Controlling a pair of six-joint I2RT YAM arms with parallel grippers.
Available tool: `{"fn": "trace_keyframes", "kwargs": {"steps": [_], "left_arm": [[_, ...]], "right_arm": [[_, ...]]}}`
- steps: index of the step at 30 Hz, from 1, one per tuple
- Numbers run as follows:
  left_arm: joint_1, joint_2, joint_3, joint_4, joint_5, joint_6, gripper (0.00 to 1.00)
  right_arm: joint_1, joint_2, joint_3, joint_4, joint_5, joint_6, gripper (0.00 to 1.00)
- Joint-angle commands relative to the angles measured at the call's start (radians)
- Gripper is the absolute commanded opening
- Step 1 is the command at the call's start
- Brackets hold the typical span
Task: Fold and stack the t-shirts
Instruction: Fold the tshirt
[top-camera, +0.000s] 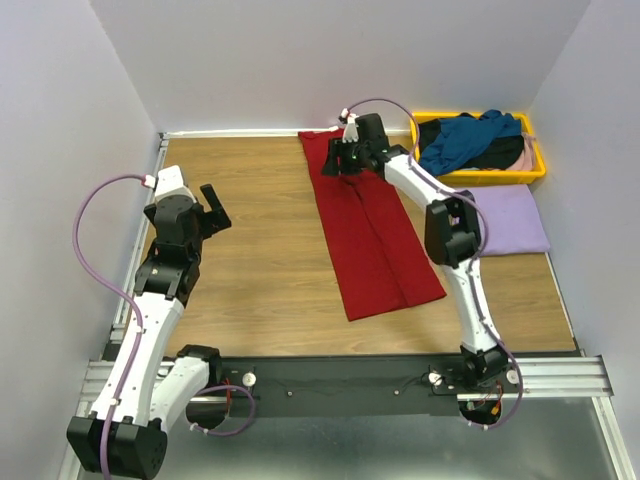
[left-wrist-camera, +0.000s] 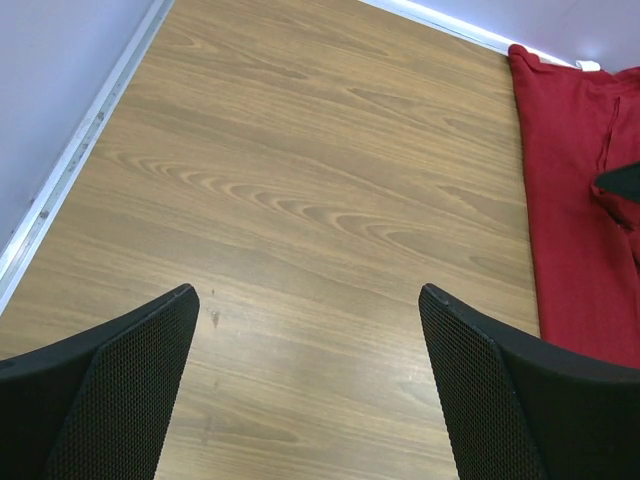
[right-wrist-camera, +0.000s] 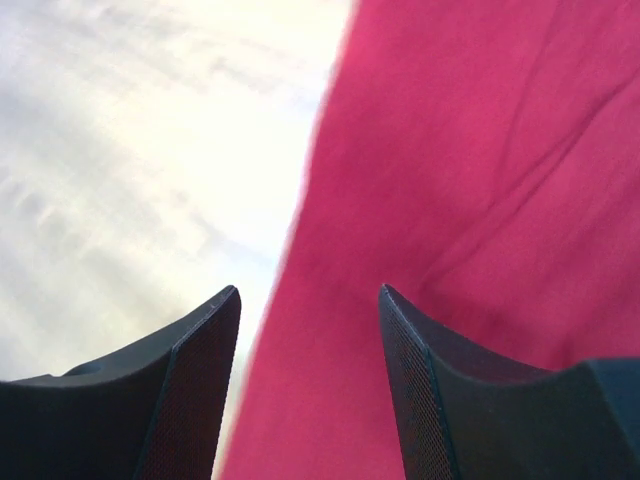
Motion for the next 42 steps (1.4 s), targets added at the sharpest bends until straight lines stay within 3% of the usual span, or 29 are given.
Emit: {"fn": "trace_keyframes", "kwargs": {"steps": [1,5,9,14,23,29,35,42], "left_arm": [[0.003,-0.016,-0.018,0.039,0.021,-0.005,0.99],[0.003,-0.048,-0.069,0.085,0.073,0.005,0.99],[0.003,-0.088,-0.148,0.143,0.128,-0.019,0.98],[0.002,-0.127,-0.231,0.186,0.213,-0.016,0.98],[-0.003,-0.152,-0.253,0.222,0.226,-0.030,0.98],[-0.004,-0.142,-0.253,0.228,0.226,-0.027,0.96],[-0.004,-0.108,-0.236,0.202,0.228,-0.030,0.96],[-0.006,-0.118,-0.244,0.203,0.228,-0.033,0.96]], "right_arm": [[0.020,-0.218,-0.205,0.000,0.071,-0.029,0.64],[0.022,-0.377,-0.411,-0.024,0.162,-0.047,0.63],[0.031,-0.506,-0.583,-0.111,0.194,-0.027,0.56],[0.166,-0.646,-0.779,-0.256,0.298,-0.067,0.54],[0.361,-0.724,-1.030,-0.311,0.371,0.106,0.46],[0.471,-0.634,-1.021,-0.297,0.377,0.204,0.44],[0.579,-0.468,-0.846,-0.293,0.357,0.260,0.44],[0.590,-0.502,-0.700,-0.331,0.468,0.284,0.47]]}}
